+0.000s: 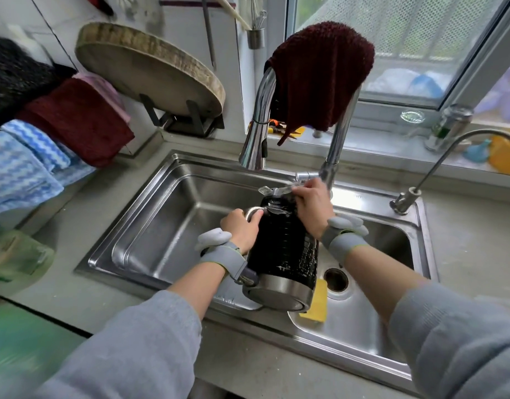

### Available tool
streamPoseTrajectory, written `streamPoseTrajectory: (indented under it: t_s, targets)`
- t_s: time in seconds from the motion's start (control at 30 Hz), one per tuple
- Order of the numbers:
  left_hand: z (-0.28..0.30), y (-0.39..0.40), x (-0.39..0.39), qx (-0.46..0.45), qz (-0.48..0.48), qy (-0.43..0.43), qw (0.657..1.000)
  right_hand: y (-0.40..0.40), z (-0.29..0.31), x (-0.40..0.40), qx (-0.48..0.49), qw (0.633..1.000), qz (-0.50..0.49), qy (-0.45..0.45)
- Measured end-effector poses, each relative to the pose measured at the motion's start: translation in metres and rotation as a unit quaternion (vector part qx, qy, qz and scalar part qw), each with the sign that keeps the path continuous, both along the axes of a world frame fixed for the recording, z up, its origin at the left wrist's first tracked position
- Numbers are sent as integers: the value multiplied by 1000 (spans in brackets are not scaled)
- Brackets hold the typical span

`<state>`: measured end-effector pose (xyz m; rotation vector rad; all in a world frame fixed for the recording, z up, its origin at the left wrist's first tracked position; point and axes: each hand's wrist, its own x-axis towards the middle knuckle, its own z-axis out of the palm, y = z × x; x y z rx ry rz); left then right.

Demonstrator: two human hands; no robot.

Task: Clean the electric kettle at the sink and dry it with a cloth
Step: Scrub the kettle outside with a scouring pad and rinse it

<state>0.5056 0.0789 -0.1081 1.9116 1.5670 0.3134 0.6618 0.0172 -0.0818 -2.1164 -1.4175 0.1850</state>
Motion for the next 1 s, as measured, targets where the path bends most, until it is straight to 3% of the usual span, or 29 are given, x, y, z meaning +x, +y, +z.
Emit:
streamPoseTrajectory:
  t_s: [0.1, 0.27, 0.4, 0.57, 0.77, 0.9, 1.0]
  targets:
    - [3, -2, 3, 10, -3, 5, 1000, 9, 6, -8, -24, 997, 75, -17]
    - [1, -2, 3, -12, 13, -22, 1000, 3, 0, 9, -13, 999, -34, -23]
    - [2, 1, -1, 8, -10, 9, 1000, 16, 4, -8, -14, 996, 82, -37]
    - [3, 6, -18, -59, 5, -20, 998, -39, -27, 31, -20, 999, -26, 1]
    - [-5, 8, -29, -143, 60, -112, 981, 7, -25, 12, 39, 999, 28, 15]
    - [-9, 14, -38, -173, 60, -120, 976, -24, -45, 21, -32, 996, -56, 54]
    - [-17, 17, -43, -187, 70, -132, 971, 1, -30, -1, 43, 996, -9, 83]
